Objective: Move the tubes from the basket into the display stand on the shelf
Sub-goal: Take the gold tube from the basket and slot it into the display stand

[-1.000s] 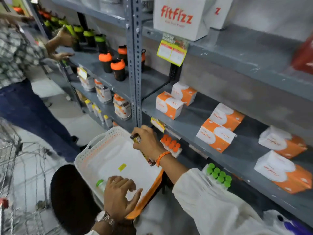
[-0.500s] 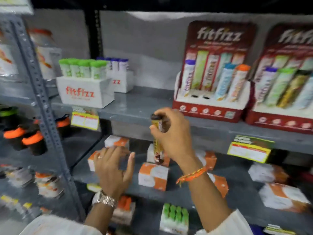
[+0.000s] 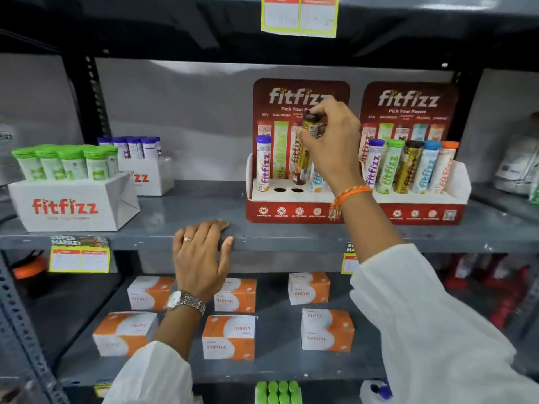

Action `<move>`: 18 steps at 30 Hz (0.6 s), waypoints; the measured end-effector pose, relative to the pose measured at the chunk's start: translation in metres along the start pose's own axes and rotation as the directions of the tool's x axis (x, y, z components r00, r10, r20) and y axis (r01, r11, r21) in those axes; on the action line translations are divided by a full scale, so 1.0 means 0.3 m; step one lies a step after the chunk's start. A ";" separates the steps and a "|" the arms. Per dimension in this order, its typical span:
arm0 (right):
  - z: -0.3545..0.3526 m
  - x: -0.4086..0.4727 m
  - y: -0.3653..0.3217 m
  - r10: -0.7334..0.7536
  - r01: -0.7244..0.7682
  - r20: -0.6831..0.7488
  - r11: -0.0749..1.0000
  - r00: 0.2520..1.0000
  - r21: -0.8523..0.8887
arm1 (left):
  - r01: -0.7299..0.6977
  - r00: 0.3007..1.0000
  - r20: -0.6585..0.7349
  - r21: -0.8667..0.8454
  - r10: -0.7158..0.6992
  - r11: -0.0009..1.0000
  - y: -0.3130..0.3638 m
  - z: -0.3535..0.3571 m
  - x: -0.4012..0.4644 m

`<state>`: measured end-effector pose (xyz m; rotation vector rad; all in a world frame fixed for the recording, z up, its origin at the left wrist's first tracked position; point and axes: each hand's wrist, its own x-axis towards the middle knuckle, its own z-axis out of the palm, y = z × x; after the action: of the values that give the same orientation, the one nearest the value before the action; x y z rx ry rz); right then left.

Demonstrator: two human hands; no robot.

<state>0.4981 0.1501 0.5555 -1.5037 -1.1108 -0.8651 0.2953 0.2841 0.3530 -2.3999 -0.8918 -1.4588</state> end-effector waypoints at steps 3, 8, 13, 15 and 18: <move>0.040 -0.001 0.014 -0.005 0.007 0.051 0.999 0.999 -0.039 | -0.030 0.999 0.015 0.029 0.030 0.999 -0.012 0.002 0.001; 0.066 -0.019 0.022 0.020 -0.010 0.123 0.996 0.992 -0.083 | -0.026 1.000 0.000 0.034 0.026 0.999 -0.019 0.018 0.000; 0.069 -0.014 0.028 0.040 -0.029 0.125 0.996 0.991 -0.088 | -0.034 0.998 -0.048 0.013 0.034 0.999 -0.015 0.027 -0.002; 0.063 -0.010 0.028 0.040 -0.026 0.133 0.994 0.990 -0.104 | -0.031 0.998 -0.051 0.018 0.032 0.999 -0.014 0.026 -0.003; 0.058 0.000 0.029 0.058 -0.037 0.153 0.990 0.987 -0.137 | -0.024 0.999 -0.034 0.030 0.025 0.999 -0.013 0.023 -0.003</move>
<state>0.5059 0.1668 0.5490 -1.7270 -1.1432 -0.8125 0.2979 0.2899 0.3483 -2.3483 -0.8667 -1.4632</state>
